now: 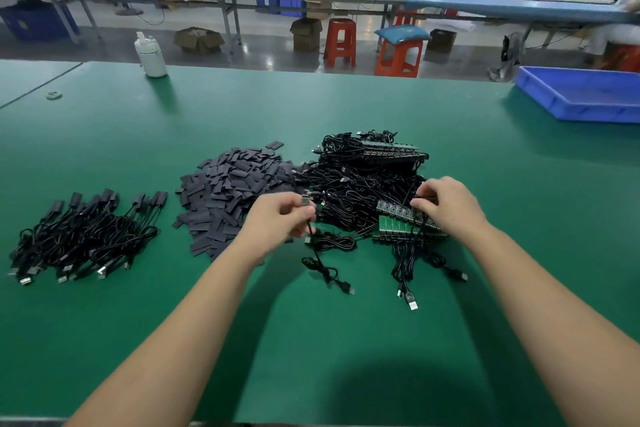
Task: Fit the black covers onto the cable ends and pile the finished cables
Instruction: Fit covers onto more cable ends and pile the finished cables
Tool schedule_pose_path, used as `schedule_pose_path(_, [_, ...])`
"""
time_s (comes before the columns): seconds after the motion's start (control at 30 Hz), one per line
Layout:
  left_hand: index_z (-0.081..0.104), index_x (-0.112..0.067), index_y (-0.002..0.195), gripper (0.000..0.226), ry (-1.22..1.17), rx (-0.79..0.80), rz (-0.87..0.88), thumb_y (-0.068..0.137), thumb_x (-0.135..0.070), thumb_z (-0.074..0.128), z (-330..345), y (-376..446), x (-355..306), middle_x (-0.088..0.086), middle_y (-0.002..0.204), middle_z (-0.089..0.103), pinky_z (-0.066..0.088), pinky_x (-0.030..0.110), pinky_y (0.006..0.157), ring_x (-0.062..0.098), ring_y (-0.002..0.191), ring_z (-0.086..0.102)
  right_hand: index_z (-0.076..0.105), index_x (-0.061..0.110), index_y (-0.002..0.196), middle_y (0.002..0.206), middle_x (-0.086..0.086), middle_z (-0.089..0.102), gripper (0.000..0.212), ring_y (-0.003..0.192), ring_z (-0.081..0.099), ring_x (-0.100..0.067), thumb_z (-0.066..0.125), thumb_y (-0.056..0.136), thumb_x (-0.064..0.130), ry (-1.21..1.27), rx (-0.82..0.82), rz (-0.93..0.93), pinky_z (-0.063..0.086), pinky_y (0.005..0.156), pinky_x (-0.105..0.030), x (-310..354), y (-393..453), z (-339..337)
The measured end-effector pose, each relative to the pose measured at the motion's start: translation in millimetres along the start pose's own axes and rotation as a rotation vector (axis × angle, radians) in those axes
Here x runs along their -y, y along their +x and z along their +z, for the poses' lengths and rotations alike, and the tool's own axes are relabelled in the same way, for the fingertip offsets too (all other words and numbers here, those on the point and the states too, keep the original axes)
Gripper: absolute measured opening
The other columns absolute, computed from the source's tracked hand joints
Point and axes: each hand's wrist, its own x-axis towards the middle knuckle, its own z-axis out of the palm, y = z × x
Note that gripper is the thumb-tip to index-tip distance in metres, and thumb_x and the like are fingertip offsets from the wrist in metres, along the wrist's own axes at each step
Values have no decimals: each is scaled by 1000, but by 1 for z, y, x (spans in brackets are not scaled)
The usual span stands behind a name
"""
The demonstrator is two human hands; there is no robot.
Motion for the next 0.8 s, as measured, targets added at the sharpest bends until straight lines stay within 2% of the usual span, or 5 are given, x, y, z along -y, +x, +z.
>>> schedule_pose_path(0.13, [72,-19,85,6,146,119,42,85,-25,74,13,-8,-3,6,77,75,54,38,75,13,69,59,70,20,102,97,4,67,28,98,61,-20,55,99,43,100,-298,-121,47,83,-34,38,-14,3])
schedule_pose_path(0.33, [66,-17,75,17,62,-75,63,85,-26,76,37,-10,-2,-4,65,62,38,26,59,9,58,45,64,17,112,88,-10,76,48,82,74,-23,29,106,50,1149,527,68,59,80,-33,123,-62,51])
schedule_pose_path(0.47, [66,-16,66,26,34,-123,-74,87,-31,73,27,-10,13,-12,58,53,33,21,54,4,54,41,65,16,114,67,2,58,18,52,47,-8,51,105,22,1095,385,14,39,52,-23,128,-71,81])
schedule_pose_path(0.67, [73,-21,75,16,38,-34,-212,88,-31,73,12,-14,40,-12,63,62,37,24,58,4,58,48,74,12,106,43,16,50,19,40,39,1,59,100,22,925,373,36,28,45,-10,134,-73,108])
schedule_pose_path(0.8, [70,-26,86,6,477,-122,-189,88,-31,72,-13,-12,58,-9,84,69,49,27,73,12,79,62,74,15,95,58,10,58,22,47,43,-4,54,102,21,841,430,58,35,45,-15,135,-70,122])
